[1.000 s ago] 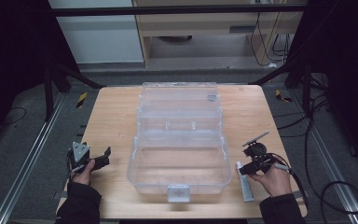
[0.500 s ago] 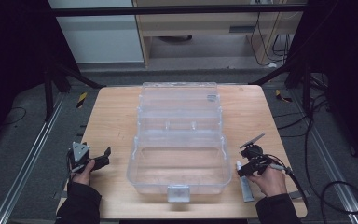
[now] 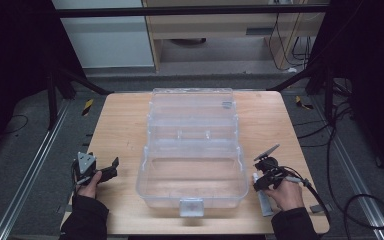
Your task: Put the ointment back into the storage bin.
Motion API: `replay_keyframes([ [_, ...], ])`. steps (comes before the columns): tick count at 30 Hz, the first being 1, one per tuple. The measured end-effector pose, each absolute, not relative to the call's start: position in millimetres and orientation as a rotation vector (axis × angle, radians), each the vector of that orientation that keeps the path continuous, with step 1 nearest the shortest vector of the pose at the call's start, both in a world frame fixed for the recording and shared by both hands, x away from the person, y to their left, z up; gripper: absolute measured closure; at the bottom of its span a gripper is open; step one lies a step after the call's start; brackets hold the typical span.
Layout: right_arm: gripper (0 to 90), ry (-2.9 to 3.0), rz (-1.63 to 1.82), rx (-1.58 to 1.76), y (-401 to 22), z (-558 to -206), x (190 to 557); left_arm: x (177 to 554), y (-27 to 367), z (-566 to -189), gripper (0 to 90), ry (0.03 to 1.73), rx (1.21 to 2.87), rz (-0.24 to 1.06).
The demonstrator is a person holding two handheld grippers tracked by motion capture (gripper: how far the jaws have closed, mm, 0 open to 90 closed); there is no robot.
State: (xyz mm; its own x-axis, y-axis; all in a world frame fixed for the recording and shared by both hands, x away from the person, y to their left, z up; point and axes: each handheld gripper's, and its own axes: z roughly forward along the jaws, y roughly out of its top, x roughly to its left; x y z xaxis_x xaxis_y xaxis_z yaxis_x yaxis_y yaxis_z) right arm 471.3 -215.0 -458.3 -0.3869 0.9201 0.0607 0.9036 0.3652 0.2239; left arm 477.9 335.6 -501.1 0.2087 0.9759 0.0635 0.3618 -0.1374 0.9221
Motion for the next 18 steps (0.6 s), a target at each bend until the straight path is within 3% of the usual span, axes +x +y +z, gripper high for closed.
replay_keyframes([
  [18, 69.4, 2.555, 0.279, 1.675, -210.0, -465.0, 473.4, 478.0, 335.6, -501.1, 1.4, 1.279, 1.651, 0.928],
])
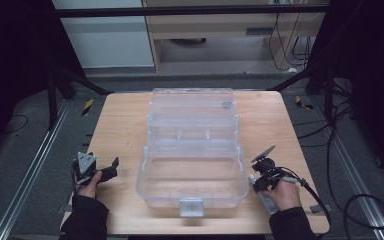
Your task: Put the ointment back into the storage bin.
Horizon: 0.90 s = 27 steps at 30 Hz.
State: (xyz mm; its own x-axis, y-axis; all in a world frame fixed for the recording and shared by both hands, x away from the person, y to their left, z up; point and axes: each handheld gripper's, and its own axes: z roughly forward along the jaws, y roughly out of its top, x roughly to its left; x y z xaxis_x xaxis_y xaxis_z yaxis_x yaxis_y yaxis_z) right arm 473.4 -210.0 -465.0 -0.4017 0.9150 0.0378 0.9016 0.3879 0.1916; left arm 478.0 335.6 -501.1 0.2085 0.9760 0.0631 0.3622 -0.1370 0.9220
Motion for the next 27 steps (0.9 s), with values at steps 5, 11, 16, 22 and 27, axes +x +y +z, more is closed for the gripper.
replay_keyframes([
  [5, 69.8, 2.556, 0.254, 1.653, -210.9, -463.5, 473.1, 478.0, 335.7, -501.1, 1.5, 1.28, 1.651, 0.929],
  [11, 69.8, 2.546, 0.317, 1.646, -219.9, -449.4, 470.8, 478.3, 335.6, -501.1, 1.5, 1.284, 1.65, 0.928],
  [16, 69.8, 2.546, 0.349, 1.618, -228.7, -436.2, 468.2, 478.3, 335.2, -501.1, 1.5, 1.283, 1.655, 0.93],
  [22, 69.8, 2.564, 0.446, 1.583, -231.8, -412.1, 468.5, 478.5, 335.1, -501.1, 1.5, 1.284, 1.656, 0.929],
  [27, 69.8, 2.575, 0.492, 1.53, -233.1, -391.0, 469.5, 478.3, 335.2, -501.1, 1.5, 1.281, 1.656, 0.927],
])
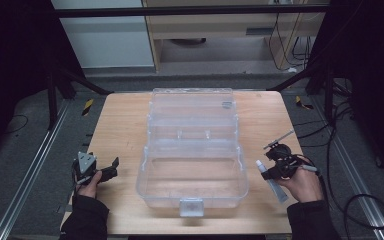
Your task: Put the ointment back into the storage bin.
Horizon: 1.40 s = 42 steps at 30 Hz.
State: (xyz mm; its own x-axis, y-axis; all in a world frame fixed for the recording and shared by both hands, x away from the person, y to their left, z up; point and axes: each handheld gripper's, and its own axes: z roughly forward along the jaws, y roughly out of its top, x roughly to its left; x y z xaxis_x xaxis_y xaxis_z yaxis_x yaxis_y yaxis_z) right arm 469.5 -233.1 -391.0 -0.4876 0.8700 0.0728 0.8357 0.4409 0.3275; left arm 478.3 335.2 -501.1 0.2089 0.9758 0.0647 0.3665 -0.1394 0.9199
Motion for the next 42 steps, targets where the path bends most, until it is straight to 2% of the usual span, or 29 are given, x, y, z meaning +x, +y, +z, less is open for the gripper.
replay_keyframes([
  [9, 69.8, 2.634, 0.522, 1.416, -230.1, -358.9, 466.1, 478.2, 335.6, -501.1, 1.5, 1.278, 1.653, 0.926],
  [20, 69.7, 2.777, 0.52, 1.147, -206.3, -316.6, 464.6, 478.2, 335.4, -501.1, 1.5, 1.279, 1.654, 0.926],
  [42, 69.8, 2.946, 0.558, 0.647, -126.3, -301.5, 473.7, 478.3, 335.7, -501.1, 1.5, 1.278, 1.654, 0.923],
])
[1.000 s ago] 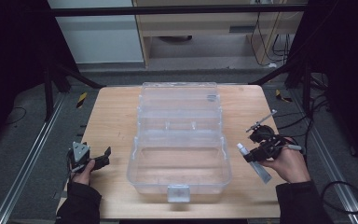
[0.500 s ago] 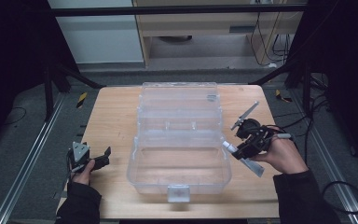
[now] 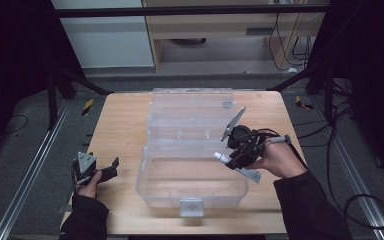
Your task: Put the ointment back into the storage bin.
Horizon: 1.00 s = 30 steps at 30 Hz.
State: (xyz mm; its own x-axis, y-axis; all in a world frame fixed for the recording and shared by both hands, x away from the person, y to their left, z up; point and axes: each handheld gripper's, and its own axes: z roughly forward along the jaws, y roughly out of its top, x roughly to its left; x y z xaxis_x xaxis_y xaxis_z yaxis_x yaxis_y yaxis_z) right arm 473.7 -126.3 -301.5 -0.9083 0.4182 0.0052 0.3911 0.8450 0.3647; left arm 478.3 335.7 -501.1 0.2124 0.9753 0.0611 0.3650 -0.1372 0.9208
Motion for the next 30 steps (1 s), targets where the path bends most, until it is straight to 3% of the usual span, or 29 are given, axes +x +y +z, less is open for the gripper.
replay_keyframes([
  [14, 69.7, 3.004, 0.526, 0.441, -80.9, -320.2, 479.9, 478.4, 335.7, -501.1, 1.5, 1.277, 1.655, 0.922],
  [30, 69.7, 3.061, 0.358, 0.203, -61.1, -363.1, 485.6, 478.5, 336.0, -501.1, 1.5, 1.277, 1.654, 0.918],
])
